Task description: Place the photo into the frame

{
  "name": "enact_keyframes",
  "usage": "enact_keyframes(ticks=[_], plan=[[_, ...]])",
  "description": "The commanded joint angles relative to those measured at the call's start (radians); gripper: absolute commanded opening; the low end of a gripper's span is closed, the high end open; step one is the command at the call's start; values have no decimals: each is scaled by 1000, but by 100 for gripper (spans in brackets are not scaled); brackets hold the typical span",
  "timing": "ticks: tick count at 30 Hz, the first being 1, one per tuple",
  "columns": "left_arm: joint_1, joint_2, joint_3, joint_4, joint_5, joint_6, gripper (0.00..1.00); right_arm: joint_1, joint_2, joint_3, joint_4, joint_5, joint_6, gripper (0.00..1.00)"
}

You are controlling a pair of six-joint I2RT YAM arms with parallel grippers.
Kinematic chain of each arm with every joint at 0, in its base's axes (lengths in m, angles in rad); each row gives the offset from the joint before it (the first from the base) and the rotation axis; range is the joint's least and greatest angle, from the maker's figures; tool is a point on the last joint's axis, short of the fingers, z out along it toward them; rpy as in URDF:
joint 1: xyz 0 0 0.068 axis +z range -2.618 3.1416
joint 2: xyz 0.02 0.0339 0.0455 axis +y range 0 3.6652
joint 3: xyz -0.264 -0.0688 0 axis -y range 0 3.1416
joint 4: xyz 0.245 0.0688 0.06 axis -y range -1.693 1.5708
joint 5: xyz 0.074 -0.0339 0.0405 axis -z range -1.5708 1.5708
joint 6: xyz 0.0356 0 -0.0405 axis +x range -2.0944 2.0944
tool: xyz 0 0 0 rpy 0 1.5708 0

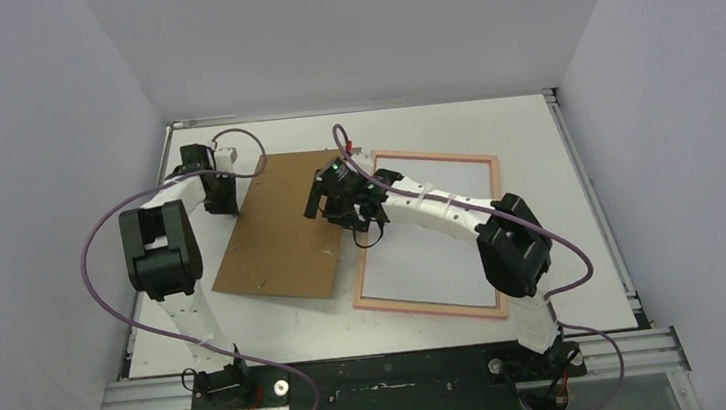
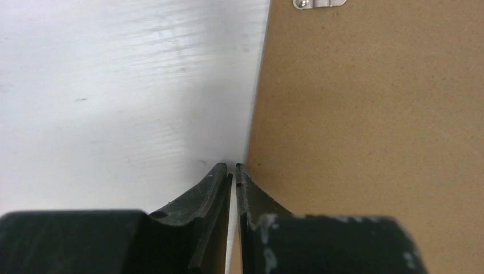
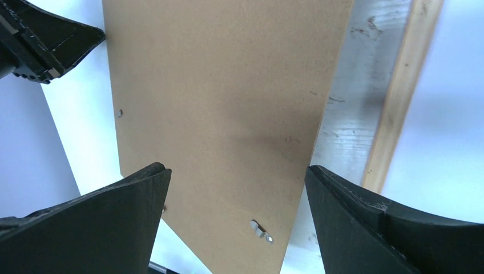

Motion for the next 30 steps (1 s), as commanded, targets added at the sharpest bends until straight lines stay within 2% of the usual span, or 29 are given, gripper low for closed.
enact_keyframes(ticks=[1, 7, 22, 30], plan=[[-163, 20, -72, -253, 248, -70, 9, 7, -109, -55, 246, -27, 63, 90], [-262, 27, -64, -269, 248, -89, 10, -14, -194, -152, 251, -8, 71, 90], [-273, -7, -90, -299, 239, -54, 9, -111, -288, -338, 262, -44, 43, 90], [-268, -15, -92, -299, 226, -44, 9, -152, -278, -412, 271, -106, 2, 90]])
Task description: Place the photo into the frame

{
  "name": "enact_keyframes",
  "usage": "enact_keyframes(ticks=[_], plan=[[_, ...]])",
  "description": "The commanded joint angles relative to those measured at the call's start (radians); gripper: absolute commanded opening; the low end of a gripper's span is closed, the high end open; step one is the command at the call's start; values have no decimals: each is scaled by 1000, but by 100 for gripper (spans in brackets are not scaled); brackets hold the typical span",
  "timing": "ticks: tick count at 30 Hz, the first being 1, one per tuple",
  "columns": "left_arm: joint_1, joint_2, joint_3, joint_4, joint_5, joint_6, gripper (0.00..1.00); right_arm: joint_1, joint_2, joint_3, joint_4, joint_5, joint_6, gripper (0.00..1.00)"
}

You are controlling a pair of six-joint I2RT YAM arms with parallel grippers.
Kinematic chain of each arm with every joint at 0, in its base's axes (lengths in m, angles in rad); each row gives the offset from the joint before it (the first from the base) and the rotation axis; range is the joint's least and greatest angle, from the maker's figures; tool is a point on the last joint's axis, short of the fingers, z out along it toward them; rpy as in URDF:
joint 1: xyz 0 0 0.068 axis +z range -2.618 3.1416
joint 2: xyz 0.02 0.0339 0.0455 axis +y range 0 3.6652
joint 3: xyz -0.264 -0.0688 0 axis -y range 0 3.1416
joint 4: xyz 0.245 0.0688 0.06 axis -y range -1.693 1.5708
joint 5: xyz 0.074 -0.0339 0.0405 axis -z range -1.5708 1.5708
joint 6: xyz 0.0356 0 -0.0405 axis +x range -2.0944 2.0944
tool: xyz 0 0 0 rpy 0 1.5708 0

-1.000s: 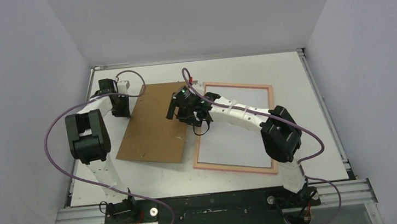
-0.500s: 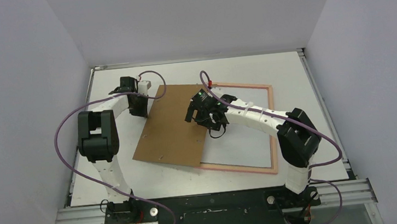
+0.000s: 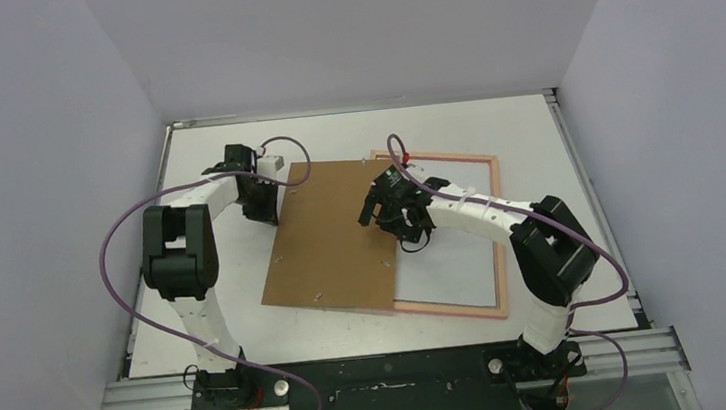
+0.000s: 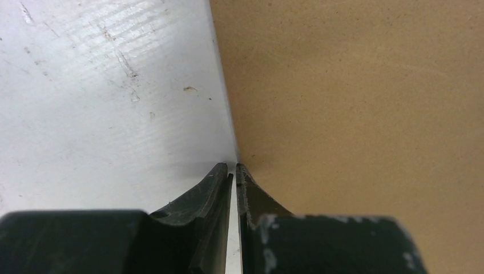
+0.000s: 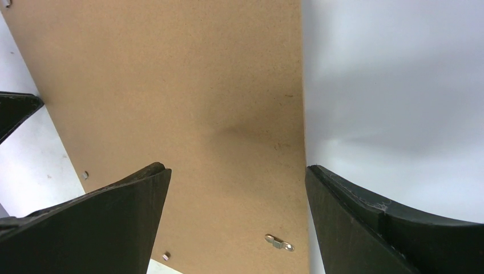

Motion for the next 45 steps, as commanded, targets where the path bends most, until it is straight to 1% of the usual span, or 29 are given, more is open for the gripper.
enact_keyframes(ticks=[1, 10, 14, 20, 29, 32, 36, 39, 42, 45], plan=[[-50, 24, -59, -176, 153, -30, 9, -1, -44, 1, 213, -126, -14, 90], [-31, 29, -59, -166, 146, -25, 9, -99, -100, -79, 222, -240, -126, 90], [-24, 28, -55, -168, 146, -24, 9, -145, -128, -99, 204, -254, -175, 90], [-20, 34, -49, -167, 141, -26, 9, -201, -98, -129, 229, -305, -233, 90], [-19, 37, -43, -172, 120, -21, 9, -266, -115, -144, 221, -307, -325, 90], [-16, 42, -35, -176, 120, -20, 9, -291, -114, -159, 255, -348, -344, 90], [-14, 42, -32, -177, 121, -22, 9, -303, -72, -168, 289, -406, -365, 90], [-11, 43, -27, -182, 123, -23, 9, -315, -49, -193, 360, -490, -371, 93], [-10, 40, -28, -182, 122, -24, 9, -318, -47, -196, 387, -522, -381, 95], [-8, 43, -24, -183, 124, -26, 9, -326, -35, -192, 377, -533, -391, 96]])
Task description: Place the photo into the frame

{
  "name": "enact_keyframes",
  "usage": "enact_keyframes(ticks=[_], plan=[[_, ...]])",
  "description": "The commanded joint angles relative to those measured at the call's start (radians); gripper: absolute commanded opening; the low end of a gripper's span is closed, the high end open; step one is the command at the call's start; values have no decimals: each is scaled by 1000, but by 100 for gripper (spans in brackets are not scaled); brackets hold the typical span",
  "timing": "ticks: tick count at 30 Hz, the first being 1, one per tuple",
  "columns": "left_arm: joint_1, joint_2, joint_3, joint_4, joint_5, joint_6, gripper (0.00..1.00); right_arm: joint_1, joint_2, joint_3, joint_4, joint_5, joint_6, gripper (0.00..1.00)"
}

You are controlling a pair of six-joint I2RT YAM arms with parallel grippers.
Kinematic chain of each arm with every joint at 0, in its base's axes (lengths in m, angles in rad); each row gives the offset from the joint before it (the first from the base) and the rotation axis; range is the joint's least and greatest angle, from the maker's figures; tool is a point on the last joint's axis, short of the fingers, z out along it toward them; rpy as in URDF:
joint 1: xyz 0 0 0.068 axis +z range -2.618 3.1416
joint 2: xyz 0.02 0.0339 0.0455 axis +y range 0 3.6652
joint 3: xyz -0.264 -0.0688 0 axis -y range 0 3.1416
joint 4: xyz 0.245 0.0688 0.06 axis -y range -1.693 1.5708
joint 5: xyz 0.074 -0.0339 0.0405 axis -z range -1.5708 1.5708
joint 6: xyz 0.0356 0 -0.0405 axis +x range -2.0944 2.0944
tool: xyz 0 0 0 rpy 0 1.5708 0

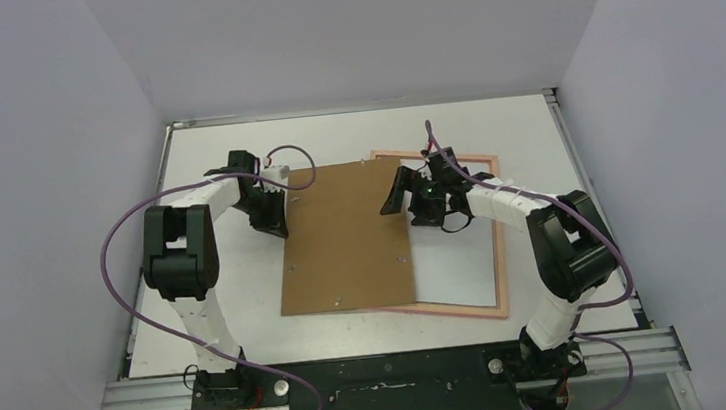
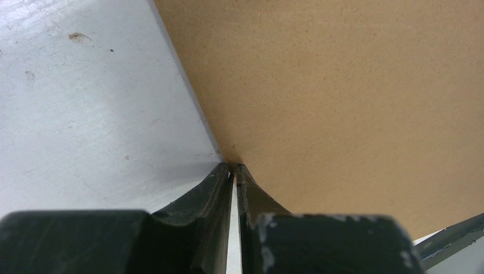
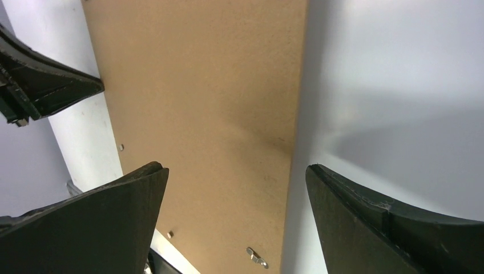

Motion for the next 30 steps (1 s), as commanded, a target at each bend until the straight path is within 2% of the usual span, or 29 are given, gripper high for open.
enact_keyframes(ticks=[1, 8, 12, 15, 22, 30], plan=[[-2, 49, -5, -67, -8, 5, 9, -17, 10, 1, 75, -62, -32, 97], [-1, 42, 1, -72, -7, 3, 8, -29, 30, -40, 126, -89, -19, 99], [1, 42, 4, -74, -4, 2, 8, -29, 38, -52, 151, -105, -8, 95], [2, 43, 3, -73, -4, 2, 8, -27, 38, -65, 178, -123, 9, 88], [5, 46, 7, -73, -3, 1, 8, -23, 13, -101, 288, -191, 71, 62], [5, 41, 14, -79, 0, -3, 8, -6, -43, -139, 488, -317, 164, 49]])
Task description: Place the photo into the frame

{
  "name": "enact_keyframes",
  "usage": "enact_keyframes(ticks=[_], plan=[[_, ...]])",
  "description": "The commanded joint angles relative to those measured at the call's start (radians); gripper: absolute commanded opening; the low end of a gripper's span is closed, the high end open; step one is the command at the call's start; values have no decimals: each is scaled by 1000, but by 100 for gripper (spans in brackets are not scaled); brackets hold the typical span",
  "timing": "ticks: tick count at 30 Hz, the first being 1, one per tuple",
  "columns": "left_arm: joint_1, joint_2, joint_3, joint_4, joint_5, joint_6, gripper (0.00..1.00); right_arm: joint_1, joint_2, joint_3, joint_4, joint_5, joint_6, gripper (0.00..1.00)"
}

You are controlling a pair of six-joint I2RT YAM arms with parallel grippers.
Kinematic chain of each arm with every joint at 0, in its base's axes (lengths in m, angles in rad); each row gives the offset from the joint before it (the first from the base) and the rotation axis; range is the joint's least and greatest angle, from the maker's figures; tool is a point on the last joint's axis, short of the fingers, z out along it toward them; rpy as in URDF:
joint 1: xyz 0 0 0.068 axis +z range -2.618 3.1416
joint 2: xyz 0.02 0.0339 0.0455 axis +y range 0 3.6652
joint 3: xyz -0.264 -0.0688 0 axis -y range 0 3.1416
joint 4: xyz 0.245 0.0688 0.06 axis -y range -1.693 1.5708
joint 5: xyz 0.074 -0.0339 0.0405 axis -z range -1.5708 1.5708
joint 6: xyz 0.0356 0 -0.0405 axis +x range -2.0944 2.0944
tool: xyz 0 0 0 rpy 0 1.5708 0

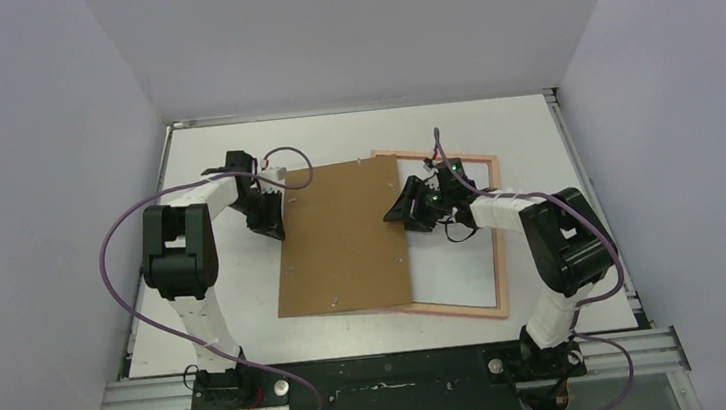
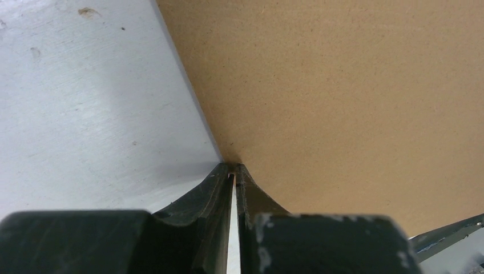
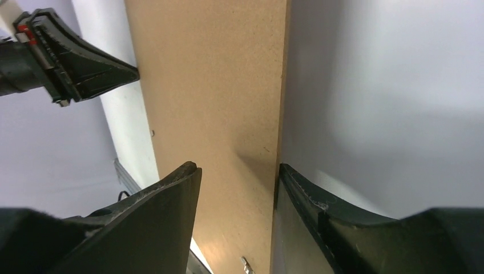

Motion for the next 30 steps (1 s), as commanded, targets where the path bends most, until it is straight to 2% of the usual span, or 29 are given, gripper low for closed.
enact_keyframes(ticks=[1, 8, 10, 13, 16, 17, 18, 23, 27, 30], plan=[[-5, 34, 3, -41, 1, 0, 8, 28, -83, -10, 261, -155, 90, 49], [-3, 29, 8, -44, 5, -1, 7, 47, -83, -88, 641, -288, 292, 52], [-2, 28, 10, -47, 7, -2, 7, 49, -83, -79, 604, -275, 272, 50], [1, 23, 16, -54, 10, -1, 7, 50, -99, -56, 495, -228, 215, 39], [12, 8, 28, -68, 22, -4, 7, 50, -123, -17, 353, -164, 150, 22], [17, 1, 35, -76, 28, -5, 9, 50, -130, -3, 322, -150, 135, 11], [23, -11, 41, -82, 29, -8, 11, 49, -139, 6, 299, -136, 124, 6], [65, -82, 103, -120, 51, -16, 26, 34, -188, 7, 276, -123, 123, 5], [137, -110, 168, -166, 115, -22, 47, -1, -252, -23, 274, -139, 141, 5], [171, -129, 192, -184, 143, -26, 50, -46, -317, -52, 261, -174, 152, 5]])
